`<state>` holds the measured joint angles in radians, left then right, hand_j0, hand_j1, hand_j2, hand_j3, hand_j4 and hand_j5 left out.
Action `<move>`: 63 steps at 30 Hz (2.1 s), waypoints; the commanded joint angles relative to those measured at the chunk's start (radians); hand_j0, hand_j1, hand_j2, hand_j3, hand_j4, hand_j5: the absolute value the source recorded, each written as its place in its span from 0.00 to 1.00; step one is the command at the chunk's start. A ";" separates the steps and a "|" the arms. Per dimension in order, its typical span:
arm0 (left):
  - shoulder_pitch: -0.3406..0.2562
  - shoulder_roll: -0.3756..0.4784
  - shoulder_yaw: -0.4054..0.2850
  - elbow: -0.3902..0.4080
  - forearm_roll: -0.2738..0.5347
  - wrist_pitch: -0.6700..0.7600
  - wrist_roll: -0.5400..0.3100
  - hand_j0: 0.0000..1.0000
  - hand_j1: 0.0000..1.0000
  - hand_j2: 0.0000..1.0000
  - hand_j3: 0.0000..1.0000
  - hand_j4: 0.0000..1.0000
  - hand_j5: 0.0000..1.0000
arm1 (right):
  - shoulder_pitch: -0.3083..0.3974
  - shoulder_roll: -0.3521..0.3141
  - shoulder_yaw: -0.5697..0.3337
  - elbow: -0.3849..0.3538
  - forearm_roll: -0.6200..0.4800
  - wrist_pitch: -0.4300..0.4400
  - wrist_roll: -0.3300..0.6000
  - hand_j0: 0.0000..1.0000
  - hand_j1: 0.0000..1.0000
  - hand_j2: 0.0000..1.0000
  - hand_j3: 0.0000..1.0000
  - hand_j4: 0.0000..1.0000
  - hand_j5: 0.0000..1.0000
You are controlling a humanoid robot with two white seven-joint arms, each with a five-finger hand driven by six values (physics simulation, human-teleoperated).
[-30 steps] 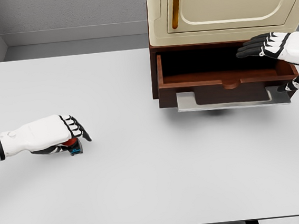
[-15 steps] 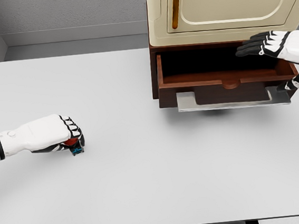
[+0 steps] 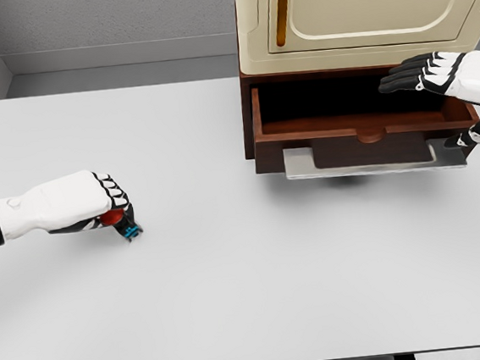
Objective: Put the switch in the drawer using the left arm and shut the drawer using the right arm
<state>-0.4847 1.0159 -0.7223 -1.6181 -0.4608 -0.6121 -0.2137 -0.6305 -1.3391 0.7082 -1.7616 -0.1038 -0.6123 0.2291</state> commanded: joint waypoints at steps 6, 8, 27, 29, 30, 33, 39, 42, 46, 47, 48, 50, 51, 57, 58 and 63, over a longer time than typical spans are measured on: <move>-0.009 0.001 0.001 0.000 0.014 0.001 0.000 0.51 0.51 0.51 0.51 0.51 0.51 | 0.002 -0.002 -0.001 -0.001 -0.007 0.001 -0.001 1.00 1.00 1.00 1.00 1.00 1.00; -0.015 0.000 0.001 0.000 0.016 0.001 0.002 0.51 0.51 0.51 0.51 0.51 0.51 | 0.002 -0.002 -0.001 -0.001 -0.007 0.001 -0.001 1.00 1.00 1.00 1.00 1.00 1.00; -0.090 -0.057 0.001 0.000 0.051 0.001 0.004 0.51 0.51 0.51 0.51 0.51 0.51 | 0.008 -0.002 -0.001 0.001 -0.004 0.001 0.001 1.00 1.00 1.00 1.00 1.00 1.00; -0.100 -0.066 0.001 0.006 0.054 0.001 0.002 0.51 0.51 0.51 0.51 0.51 0.51 | 0.008 0.000 -0.001 0.001 -0.004 0.001 0.001 1.00 1.00 1.00 1.00 1.00 1.00; -0.104 -0.069 0.001 0.006 0.054 0.001 0.004 0.51 0.51 0.51 0.51 0.51 0.51 | 0.008 0.000 -0.001 0.001 -0.002 0.001 0.001 1.00 1.00 1.00 1.00 1.00 1.00; -0.120 -0.094 0.001 0.006 0.053 0.001 0.004 0.51 0.51 0.51 0.51 0.51 0.51 | 0.008 0.000 -0.001 0.001 -0.004 0.001 0.001 1.00 1.00 1.00 1.00 1.00 1.00; -0.141 -0.111 0.001 0.006 0.053 0.001 0.002 0.51 0.51 0.51 0.51 0.51 0.51 | 0.008 0.001 -0.001 -0.001 -0.002 0.001 0.001 1.00 1.00 1.00 1.00 1.00 1.00; -0.153 -0.122 0.000 0.006 0.053 0.001 0.002 0.51 0.51 0.51 0.51 0.51 0.51 | 0.008 0.001 -0.001 -0.001 -0.002 0.001 0.001 1.00 1.00 1.00 1.00 1.00 1.00; -0.163 -0.131 0.000 0.006 0.053 0.001 0.002 0.51 0.51 0.51 0.51 0.51 0.51 | 0.008 0.001 -0.001 -0.001 -0.002 0.001 0.001 1.00 1.00 1.00 1.00 1.00 1.00; -0.164 -0.131 0.000 0.006 0.053 0.001 0.002 0.51 0.51 0.51 0.51 0.51 0.51 | 0.008 0.001 -0.001 -0.001 -0.002 0.001 0.003 1.00 1.00 1.00 1.00 1.00 1.00; -0.175 -0.131 0.000 0.006 0.053 0.001 0.002 0.51 0.51 0.51 0.51 0.51 0.51 | 0.008 0.001 -0.001 -0.001 -0.002 0.001 0.003 1.00 1.00 1.00 1.00 1.00 1.00; -0.183 -0.145 0.000 0.006 0.053 0.001 0.002 0.51 0.51 0.51 0.51 0.51 0.51 | 0.008 0.001 -0.001 -0.001 -0.002 0.001 0.003 1.00 1.00 1.00 1.00 1.00 1.00; -0.184 -0.146 0.000 0.006 0.053 0.001 0.002 0.51 0.51 0.51 0.51 0.51 0.51 | 0.008 0.001 -0.001 -0.001 -0.002 0.001 0.003 1.00 1.00 1.00 1.00 1.00 1.00; -0.206 -0.169 0.000 0.015 0.051 0.001 0.002 0.51 0.51 0.51 0.51 0.51 0.51 | 0.008 0.000 -0.001 -0.001 -0.002 0.001 0.003 1.00 1.00 1.00 1.00 1.00 1.00; -0.209 -0.171 0.000 0.015 0.051 0.001 0.002 0.51 0.51 0.51 0.51 0.51 0.51 | 0.008 0.000 -0.001 -0.001 -0.002 0.001 0.003 1.00 1.00 1.00 1.00 1.00 1.00; -0.229 -0.195 -0.003 0.020 0.051 0.001 0.002 0.51 0.51 0.51 0.51 0.51 0.51 | 0.008 0.001 -0.001 -0.001 -0.002 0.001 0.003 1.00 1.00 1.00 1.00 1.00 1.00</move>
<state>-0.7179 0.8294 -0.7252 -1.5998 -0.4155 -0.6123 -0.2125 -0.6228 -1.3368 0.7083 -1.7625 -0.0988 -0.6123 0.2321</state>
